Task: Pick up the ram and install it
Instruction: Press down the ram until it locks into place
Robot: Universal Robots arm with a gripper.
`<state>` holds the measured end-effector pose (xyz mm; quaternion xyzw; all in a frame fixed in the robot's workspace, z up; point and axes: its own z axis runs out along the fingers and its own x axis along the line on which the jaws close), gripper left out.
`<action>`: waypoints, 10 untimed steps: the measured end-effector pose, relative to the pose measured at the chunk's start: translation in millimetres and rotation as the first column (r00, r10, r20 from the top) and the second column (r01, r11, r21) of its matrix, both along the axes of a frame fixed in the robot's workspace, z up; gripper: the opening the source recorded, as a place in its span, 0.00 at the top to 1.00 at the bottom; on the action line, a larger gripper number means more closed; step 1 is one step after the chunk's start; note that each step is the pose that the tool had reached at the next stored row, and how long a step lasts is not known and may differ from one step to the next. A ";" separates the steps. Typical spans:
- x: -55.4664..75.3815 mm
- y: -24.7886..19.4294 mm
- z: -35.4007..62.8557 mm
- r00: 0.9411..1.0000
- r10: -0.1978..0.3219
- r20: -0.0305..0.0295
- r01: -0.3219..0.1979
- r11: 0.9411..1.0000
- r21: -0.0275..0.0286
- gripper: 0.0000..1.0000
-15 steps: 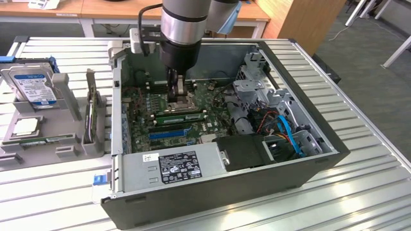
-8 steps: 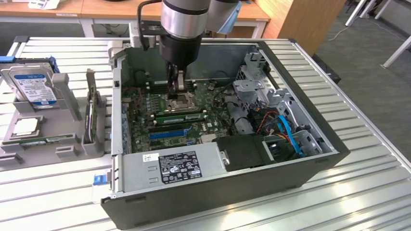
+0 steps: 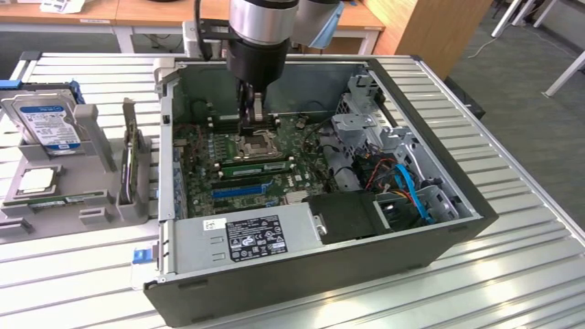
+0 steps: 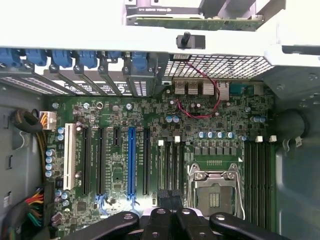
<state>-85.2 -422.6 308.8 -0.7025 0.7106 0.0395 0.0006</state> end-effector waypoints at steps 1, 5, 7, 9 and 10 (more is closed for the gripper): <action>0.0 0.0 1.6 1.000 0.000 0.000 0.000 1.000 0.000 0.90; 0.0 0.0 7.9 1.000 0.000 0.000 0.000 1.000 0.000 0.90; 0.0 0.0 10.8 1.000 0.000 0.000 0.000 1.000 -0.001 0.90; 0.0 0.0 13.4 1.000 0.000 0.000 0.000 1.000 -0.001 0.90; 0.0 0.0 14.7 1.000 0.000 0.000 0.000 1.000 -0.001 0.90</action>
